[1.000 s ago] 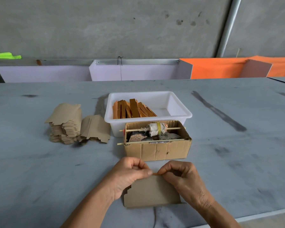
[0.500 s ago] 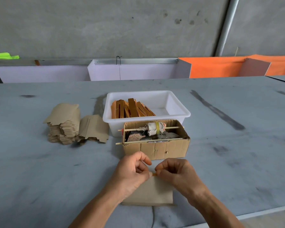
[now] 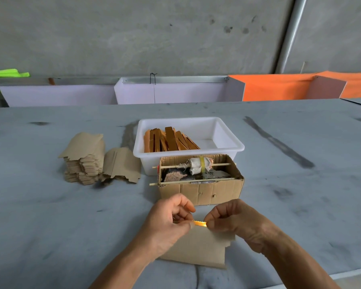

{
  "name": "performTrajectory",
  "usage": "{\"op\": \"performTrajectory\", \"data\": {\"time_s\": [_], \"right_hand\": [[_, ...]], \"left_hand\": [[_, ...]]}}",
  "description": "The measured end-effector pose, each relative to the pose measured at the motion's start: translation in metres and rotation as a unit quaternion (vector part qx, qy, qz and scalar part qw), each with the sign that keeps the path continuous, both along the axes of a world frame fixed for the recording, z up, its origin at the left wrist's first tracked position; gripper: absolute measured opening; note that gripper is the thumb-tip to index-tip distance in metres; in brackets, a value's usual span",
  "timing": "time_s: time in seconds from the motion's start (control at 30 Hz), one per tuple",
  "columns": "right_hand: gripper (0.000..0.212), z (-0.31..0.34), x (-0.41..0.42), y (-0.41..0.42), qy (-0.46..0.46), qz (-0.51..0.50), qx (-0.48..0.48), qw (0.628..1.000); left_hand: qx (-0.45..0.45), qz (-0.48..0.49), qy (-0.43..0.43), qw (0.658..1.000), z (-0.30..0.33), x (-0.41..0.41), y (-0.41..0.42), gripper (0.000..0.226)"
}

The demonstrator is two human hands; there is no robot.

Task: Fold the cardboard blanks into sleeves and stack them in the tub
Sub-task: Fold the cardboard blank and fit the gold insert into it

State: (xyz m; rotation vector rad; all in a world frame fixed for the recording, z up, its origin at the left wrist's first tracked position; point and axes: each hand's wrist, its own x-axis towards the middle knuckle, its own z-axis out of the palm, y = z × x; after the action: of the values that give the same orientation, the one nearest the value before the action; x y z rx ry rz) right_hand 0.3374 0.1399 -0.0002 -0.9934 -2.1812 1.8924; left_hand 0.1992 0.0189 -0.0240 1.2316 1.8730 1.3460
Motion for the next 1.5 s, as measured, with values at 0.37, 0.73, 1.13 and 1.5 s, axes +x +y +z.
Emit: {"op": "performTrajectory", "data": {"time_s": [0.37,0.73,1.13,1.5], "right_hand": [[0.025,0.001,-0.001,0.003,-0.019,-0.046,-0.017,0.999],[0.018,0.004,0.002,0.0,-0.007,-0.064,-0.041,0.997],[0.02,0.007,-0.009,0.0,0.01,-0.078,0.04,0.996],[0.027,-0.002,-0.005,0.006,0.015,-0.061,0.017,0.998]], "left_hand": [[0.058,0.012,-0.118,0.991,0.006,-0.013,-0.014,0.025],[-0.003,0.036,-0.201,0.979,0.006,-0.014,-0.011,0.015],[-0.049,0.024,-0.034,0.998,0.012,-0.02,0.006,0.015],[-0.063,0.012,-0.053,0.997,0.007,-0.023,0.002,0.021]]}}
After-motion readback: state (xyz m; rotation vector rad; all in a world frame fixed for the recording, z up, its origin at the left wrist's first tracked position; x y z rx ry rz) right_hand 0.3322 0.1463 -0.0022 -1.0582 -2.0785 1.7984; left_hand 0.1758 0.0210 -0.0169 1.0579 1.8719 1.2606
